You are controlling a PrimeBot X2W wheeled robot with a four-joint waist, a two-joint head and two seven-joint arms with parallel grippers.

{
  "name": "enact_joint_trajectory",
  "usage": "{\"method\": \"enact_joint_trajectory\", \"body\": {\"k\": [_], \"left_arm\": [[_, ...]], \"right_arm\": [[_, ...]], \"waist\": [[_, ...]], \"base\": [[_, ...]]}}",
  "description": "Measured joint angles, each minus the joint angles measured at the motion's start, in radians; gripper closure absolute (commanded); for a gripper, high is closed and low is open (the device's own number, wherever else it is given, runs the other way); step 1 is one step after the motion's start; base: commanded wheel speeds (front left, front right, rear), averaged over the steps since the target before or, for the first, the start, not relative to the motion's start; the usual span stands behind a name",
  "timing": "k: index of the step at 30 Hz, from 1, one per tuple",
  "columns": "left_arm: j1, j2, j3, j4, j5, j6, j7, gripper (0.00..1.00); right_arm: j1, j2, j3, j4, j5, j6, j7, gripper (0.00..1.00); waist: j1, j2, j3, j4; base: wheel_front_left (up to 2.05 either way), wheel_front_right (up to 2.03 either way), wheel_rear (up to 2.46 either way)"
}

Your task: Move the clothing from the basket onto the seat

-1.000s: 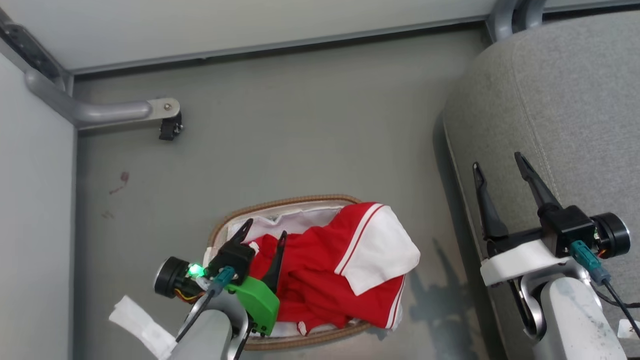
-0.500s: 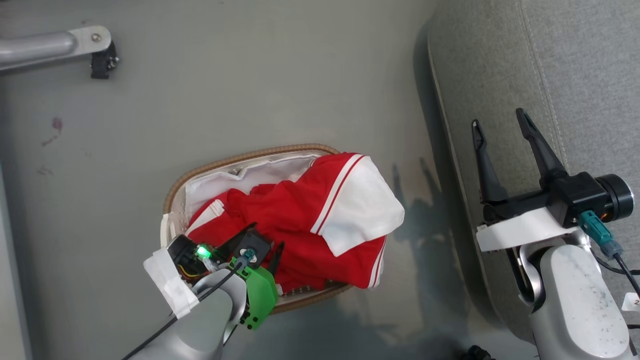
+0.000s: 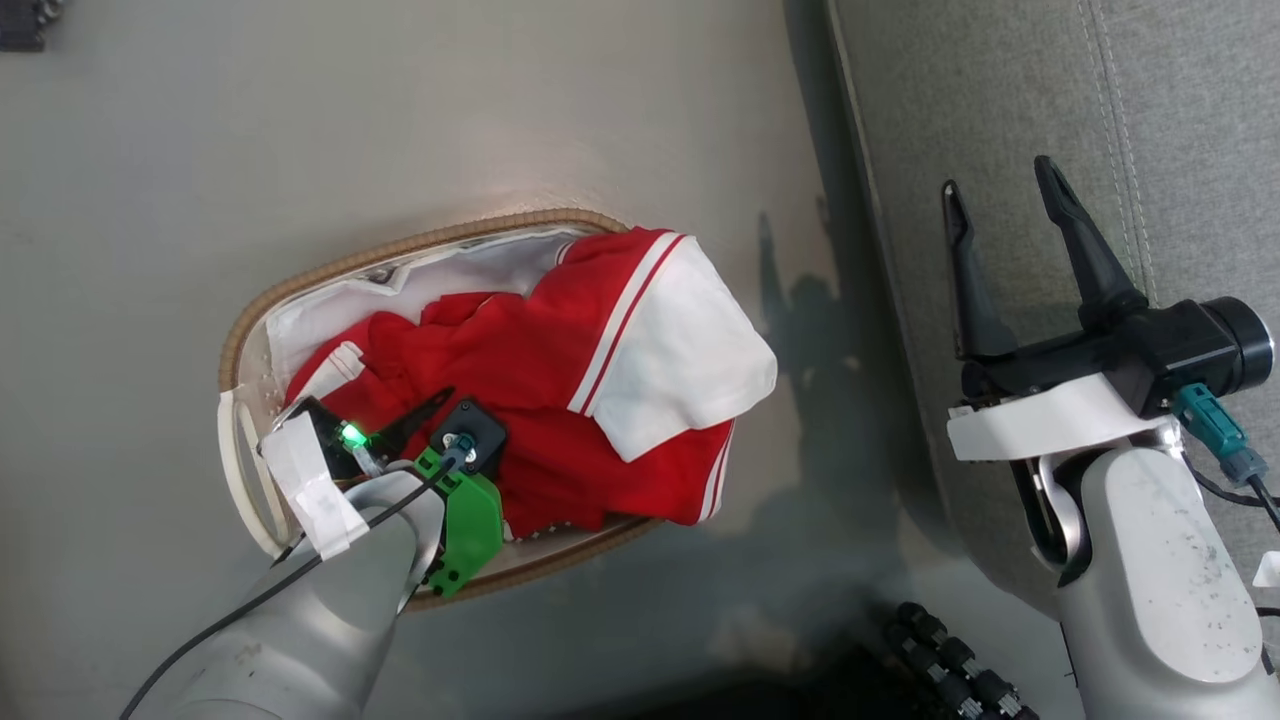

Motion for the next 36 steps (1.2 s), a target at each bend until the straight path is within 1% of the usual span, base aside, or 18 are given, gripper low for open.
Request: {"method": "enact_joint_trajectory", "body": {"k": [6,10,13,14,15,16,17,18,25,29,32,36], "left_arm": [[-0.026,0.011,0.002,0.016,-0.013,0.008,0.015,0.00],[-0.054,0.020,0.002,0.020,-0.010,0.044,0.014,0.00],[-0.070,0.021,0.010,0.022,-0.021,0.063,0.012,0.00],[-0.073,0.022,0.012,0.023,-0.027,0.066,0.012,0.22],[-0.075,0.023,0.014,0.024,-0.031,0.067,0.012,0.57],[-0.078,0.025,0.016,0.025,-0.037,0.067,0.013,0.71],[-0.080,0.026,0.018,0.026,-0.040,0.068,0.014,0.91],[-0.082,0.026,0.019,0.026,-0.043,0.068,0.016,1.00],[-0.087,0.027,0.025,0.029,-0.063,0.062,0.007,1.00],[-0.074,0.022,0.026,-0.002,-0.074,0.057,-0.010,1.00],[-0.046,0.021,0.030,-0.054,-0.080,0.056,-0.014,1.00],[-0.002,0.027,0.040,-0.182,-0.082,0.057,-0.015,1.00]], "right_arm": [[-0.012,0.000,-0.001,-0.005,0.012,0.000,0.000,0.00],[-0.023,0.000,-0.001,-0.008,0.017,0.000,0.000,0.00],[-0.028,0.000,0.000,-0.009,0.021,0.000,0.000,0.00],[-0.030,0.000,0.002,-0.008,0.024,0.000,0.000,0.00],[-0.033,0.000,0.003,-0.008,0.025,0.000,0.000,0.00],[-0.035,0.000,0.005,-0.008,0.027,0.000,0.000,0.00],[-0.037,0.000,0.007,-0.008,0.028,0.000,0.000,0.00],[-0.038,0.000,0.007,-0.008,0.030,0.000,0.000,0.00],[-0.039,0.000,0.006,0.003,0.032,0.000,0.000,0.00],[-0.035,0.000,-0.001,0.016,0.022,0.000,0.000,0.00],[-0.023,0.000,-0.004,0.026,0.010,0.000,0.000,0.00],[-0.005,0.001,-0.012,0.039,-0.012,0.000,0.000,0.00]], "waist": [[-0.0001,0.0000,0.057,-0.023],[0.0000,-0.0001,0.084,-0.036],[-0.0001,0.0000,0.098,-0.043],[0.0000,0.0000,0.101,-0.045],[-0.0001,0.0000,0.103,-0.047],[-0.0001,0.0000,0.106,-0.049],[0.0000,0.0000,0.108,-0.052],[0.0000,0.0000,0.109,-0.053],[-0.0001,0.0000,0.097,-0.054],[-0.0001,0.0000,0.068,-0.046],[-0.0001,0.0000,0.035,-0.037],[-0.0001,0.0000,-0.022,-0.021]], "base": [[0.00,0.00,0.00],[0.00,0.00,0.00],[0.00,0.00,0.00],[0.00,0.00,0.00],[0.00,0.00,0.00],[0.00,0.00,0.00],[0.00,0.00,0.00],[0.00,0.00,0.00],[0.00,0.00,0.00],[0.00,0.00,0.00],[0.00,0.00,0.00],[0.00,0.00,0.00]]}}
